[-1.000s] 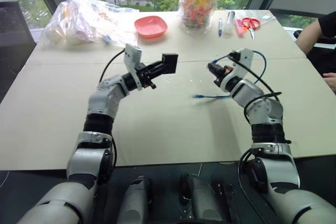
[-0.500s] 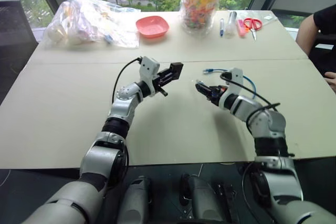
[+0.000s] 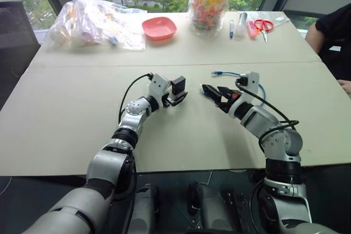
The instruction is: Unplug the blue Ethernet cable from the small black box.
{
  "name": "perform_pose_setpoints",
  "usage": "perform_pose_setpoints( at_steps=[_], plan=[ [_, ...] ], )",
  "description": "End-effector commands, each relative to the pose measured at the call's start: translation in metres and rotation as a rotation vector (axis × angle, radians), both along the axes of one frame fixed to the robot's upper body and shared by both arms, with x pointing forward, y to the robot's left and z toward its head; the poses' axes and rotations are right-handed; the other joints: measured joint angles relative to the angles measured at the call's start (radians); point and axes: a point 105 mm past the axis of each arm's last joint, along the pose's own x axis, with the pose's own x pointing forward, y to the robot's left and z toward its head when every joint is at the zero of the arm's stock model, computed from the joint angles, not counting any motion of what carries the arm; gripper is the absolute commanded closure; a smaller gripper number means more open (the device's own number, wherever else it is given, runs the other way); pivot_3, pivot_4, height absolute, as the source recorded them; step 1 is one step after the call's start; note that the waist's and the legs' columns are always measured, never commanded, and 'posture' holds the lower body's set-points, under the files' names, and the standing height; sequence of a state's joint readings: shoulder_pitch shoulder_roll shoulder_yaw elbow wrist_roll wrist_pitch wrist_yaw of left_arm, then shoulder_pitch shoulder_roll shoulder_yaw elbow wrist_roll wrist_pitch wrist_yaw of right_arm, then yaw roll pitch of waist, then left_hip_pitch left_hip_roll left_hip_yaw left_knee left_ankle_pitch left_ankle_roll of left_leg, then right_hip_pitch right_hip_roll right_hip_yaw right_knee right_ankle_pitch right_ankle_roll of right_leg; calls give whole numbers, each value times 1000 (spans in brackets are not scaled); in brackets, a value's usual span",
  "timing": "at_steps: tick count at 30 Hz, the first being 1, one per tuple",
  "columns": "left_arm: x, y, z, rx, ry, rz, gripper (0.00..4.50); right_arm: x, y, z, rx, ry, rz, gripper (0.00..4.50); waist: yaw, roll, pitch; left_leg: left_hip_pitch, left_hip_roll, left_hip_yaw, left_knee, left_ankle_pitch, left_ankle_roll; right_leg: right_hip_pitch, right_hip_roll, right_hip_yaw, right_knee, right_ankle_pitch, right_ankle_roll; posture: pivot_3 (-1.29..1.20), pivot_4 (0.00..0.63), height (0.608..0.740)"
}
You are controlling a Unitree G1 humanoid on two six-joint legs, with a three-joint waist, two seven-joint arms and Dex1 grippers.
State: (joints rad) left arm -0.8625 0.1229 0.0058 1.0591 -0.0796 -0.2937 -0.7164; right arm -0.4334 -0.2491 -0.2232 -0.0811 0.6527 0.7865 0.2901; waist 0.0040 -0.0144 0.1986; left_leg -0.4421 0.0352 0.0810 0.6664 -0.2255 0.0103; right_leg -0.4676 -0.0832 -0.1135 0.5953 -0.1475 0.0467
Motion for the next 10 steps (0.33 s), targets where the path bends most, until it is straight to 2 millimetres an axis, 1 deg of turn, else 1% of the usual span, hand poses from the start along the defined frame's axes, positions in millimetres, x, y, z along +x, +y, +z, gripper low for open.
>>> perform_pose_setpoints(
  at_steps=[1, 3, 6, 9, 10],
  plan=[
    [-5, 18, 21, -44, -34, -31, 14, -11, -3, 21, -29, -105, 38, 223, -2, 0, 0, 0, 0, 0, 0, 0, 0, 0, 0, 0, 0, 0, 0, 0, 150, 740],
    [-15, 27, 32, -49, -43, -62, 14, -18, -4, 20, -58, -114, 71, 223, -3, 0, 0, 0, 0, 0, 0, 0, 0, 0, 0, 0, 0, 0, 0, 0, 150, 740],
    [-38, 45, 47, -48, -28, -110, 14, -31, -9, 16, -106, -119, 120, 223, -3, 0, 0, 0, 1, 0, 0, 0, 0, 0, 0, 0, 0, 0, 0, 0, 150, 740],
    [-54, 64, 50, 7, 14, -107, 14, -42, -13, 10, -171, -115, 168, 223, 0, 0, 0, 0, 1, 0, 0, 0, 0, 0, 0, 0, 0, -1, -1, 0, 150, 740],
    [-58, 71, 49, 11, 48, -97, 14, -47, -14, 7, -205, -114, 188, 223, 0, 0, 0, 0, 1, 0, 0, 0, 0, 0, 0, 0, 0, -2, -3, 0, 150, 740]
  ],
)
